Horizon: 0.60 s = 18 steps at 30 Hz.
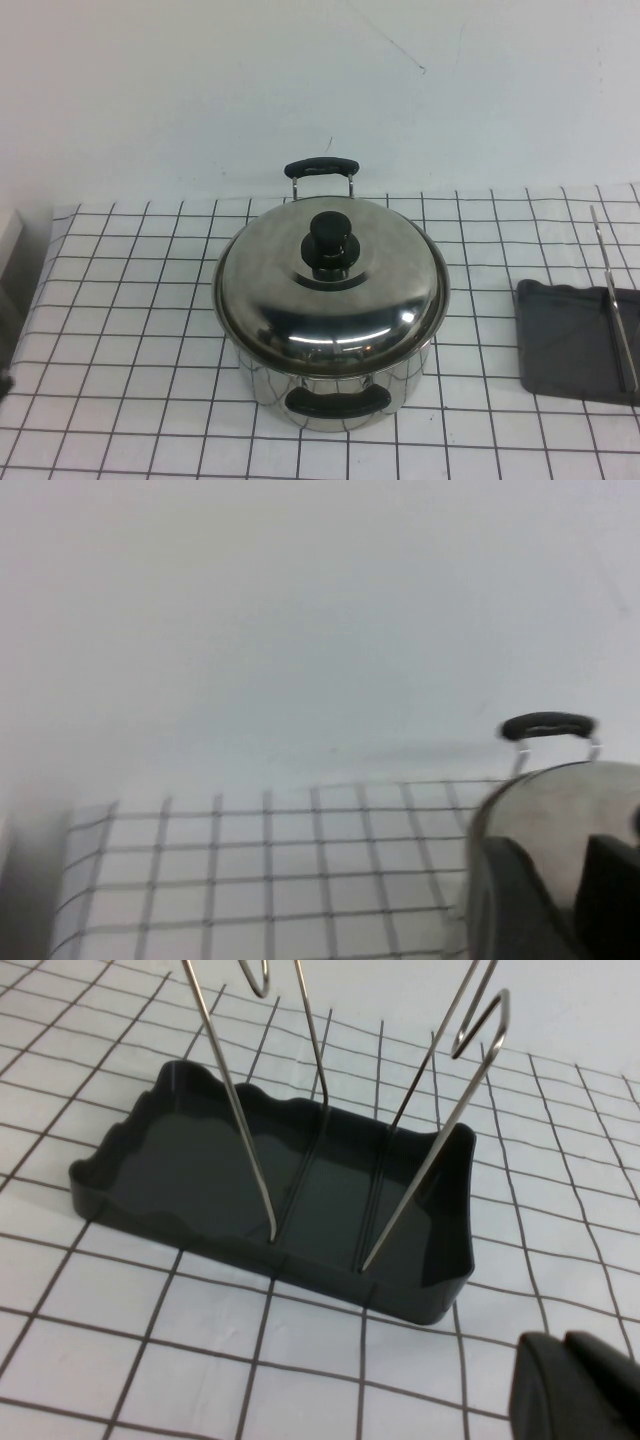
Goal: Put pot lid on rack
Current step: Open the pot
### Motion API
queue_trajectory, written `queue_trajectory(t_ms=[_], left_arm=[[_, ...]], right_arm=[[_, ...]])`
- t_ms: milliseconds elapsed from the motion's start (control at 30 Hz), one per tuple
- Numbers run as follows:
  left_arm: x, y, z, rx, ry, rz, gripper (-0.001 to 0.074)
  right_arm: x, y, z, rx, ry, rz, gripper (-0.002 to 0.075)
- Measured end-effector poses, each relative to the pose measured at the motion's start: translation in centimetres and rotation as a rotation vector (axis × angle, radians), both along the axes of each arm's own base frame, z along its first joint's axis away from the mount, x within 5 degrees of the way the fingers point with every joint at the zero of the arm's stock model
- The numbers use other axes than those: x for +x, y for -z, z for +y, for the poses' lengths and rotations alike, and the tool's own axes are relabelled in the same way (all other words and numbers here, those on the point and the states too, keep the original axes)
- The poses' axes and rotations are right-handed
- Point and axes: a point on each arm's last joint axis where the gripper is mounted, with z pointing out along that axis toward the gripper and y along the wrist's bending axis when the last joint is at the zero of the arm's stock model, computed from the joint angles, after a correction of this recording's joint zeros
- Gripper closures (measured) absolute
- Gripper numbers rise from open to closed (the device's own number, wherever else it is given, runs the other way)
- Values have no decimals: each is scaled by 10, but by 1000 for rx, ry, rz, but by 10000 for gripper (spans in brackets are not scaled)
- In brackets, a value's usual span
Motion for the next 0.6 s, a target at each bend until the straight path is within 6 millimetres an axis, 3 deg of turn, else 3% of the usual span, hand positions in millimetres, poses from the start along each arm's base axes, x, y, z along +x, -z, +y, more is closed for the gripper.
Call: queue_trajectory(t_ms=[200, 300, 600], left_arm=[[20, -1, -56, 13, 318, -57, 342], [36, 3, -84, 48, 403, -22, 252], [86, 19, -141, 67, 512, -33, 209]], right_arm=[[0, 0, 0, 0, 0, 0, 729], [0, 0, 0, 0, 0, 0, 729], [0, 0, 0, 0, 0, 0, 729]])
